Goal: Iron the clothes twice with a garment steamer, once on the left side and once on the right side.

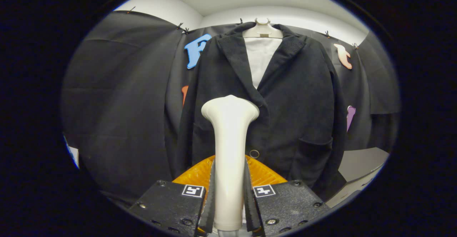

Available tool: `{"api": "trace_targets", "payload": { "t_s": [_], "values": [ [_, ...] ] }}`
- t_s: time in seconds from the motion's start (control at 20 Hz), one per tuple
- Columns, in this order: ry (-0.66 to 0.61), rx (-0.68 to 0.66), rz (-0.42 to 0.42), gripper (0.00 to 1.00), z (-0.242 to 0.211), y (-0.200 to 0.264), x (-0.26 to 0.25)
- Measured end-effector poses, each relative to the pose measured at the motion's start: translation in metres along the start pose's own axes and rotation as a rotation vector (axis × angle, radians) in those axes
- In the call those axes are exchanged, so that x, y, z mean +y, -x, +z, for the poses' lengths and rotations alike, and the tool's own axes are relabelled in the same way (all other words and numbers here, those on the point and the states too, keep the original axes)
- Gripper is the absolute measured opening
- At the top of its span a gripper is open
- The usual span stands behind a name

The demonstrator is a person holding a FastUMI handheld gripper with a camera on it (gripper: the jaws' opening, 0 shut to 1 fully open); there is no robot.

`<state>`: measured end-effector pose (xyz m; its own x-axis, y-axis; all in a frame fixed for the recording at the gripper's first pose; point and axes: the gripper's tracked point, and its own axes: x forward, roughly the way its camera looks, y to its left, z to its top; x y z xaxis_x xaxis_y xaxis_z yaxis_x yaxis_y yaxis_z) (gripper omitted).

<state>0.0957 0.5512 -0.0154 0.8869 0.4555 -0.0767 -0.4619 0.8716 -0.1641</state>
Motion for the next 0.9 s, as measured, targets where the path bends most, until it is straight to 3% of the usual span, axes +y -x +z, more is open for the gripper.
{"api": "trace_targets", "payload": {
  "t_s": [0.9],
  "values": [
    [0.018, 0.218, 0.008, 0.37, -0.095, 0.022, 0.0]
  ]
}}
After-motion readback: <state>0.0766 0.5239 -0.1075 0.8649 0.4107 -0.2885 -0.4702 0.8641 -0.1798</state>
